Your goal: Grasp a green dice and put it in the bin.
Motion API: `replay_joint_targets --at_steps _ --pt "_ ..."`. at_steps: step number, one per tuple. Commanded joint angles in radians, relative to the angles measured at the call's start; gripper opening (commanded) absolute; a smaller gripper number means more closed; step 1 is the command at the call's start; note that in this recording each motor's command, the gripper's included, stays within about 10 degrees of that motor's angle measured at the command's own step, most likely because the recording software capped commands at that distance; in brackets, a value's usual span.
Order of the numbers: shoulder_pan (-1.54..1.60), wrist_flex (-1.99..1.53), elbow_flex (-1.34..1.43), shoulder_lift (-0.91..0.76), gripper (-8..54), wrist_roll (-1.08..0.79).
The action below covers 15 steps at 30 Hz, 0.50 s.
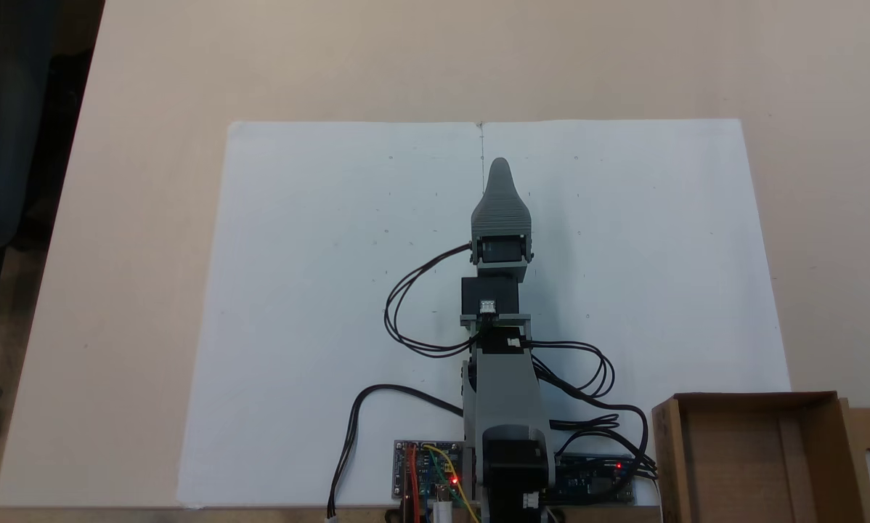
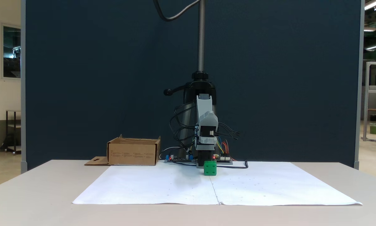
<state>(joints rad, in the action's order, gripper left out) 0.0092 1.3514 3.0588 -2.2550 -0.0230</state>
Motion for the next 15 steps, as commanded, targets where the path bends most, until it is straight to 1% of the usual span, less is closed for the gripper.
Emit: replay_joint_targets --at_steps 1,11,15 --pt "0.015 0.020 0.072 -0.110 42.2 -0.017" --pt "0.006 0.029 0.072 -0.112 42.4 -0.015" --pt "0.006 0.072 0.072 -0.112 43.9 -0.020"
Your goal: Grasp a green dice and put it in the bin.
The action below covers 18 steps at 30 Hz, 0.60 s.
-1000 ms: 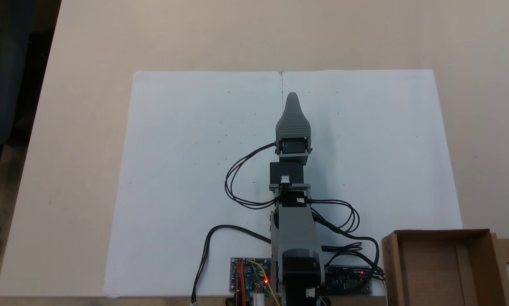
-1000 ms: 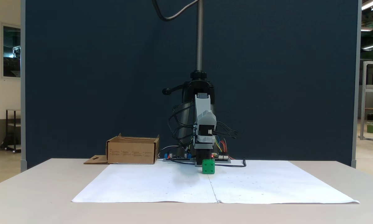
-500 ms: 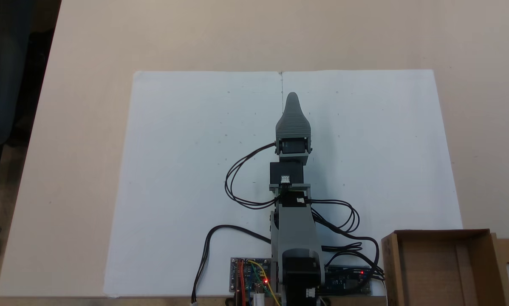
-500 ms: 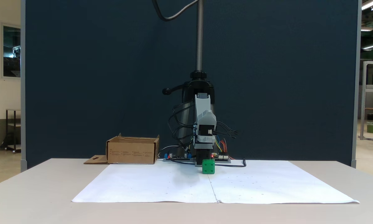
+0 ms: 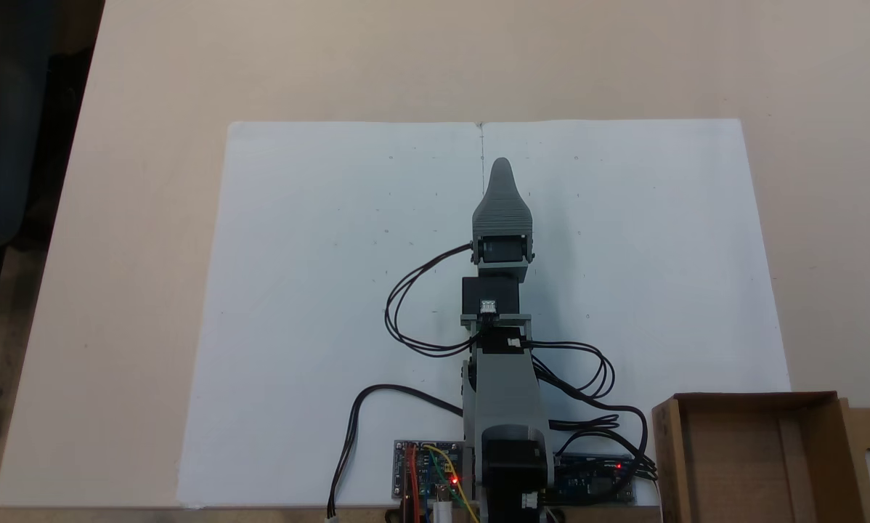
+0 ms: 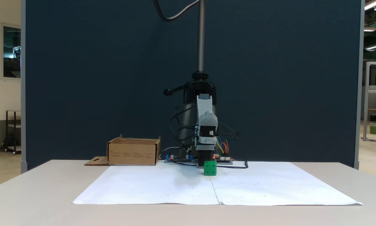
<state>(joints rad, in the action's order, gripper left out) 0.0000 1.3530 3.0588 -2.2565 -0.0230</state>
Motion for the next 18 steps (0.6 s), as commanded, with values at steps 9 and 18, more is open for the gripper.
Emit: replay_joint_targets --at_steps 9,18 --pt "0.046 -0.031 0.052 -0.109 42.4 -0.026" --pt "0.055 -0.319 -0.103 -0.110 42.2 -0.021"
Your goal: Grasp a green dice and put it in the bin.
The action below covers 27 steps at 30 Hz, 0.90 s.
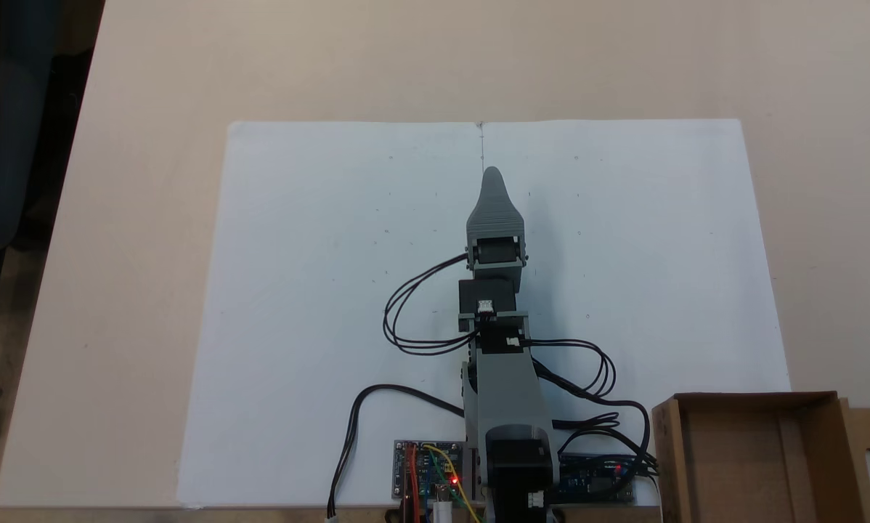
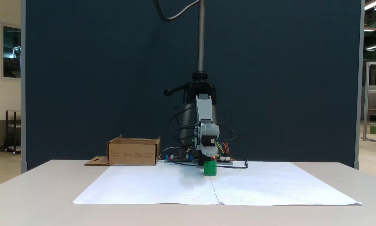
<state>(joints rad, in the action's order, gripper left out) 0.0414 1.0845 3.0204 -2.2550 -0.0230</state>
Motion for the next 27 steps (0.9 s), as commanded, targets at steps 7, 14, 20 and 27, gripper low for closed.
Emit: replay_joint_targets --at_steps 7,14,20,27 --pt "0.003 -0.526 -0.334 -0.114 43.2 0.048" --pt "0.031 -0.988 -0.574 -0.114 43.8 0.077" --pt "0.000 -1.346 -0.712 -0.114 43.7 0.130" --pt "-0.061 -1.721 -0.927 -0.115 43.7 0.186"
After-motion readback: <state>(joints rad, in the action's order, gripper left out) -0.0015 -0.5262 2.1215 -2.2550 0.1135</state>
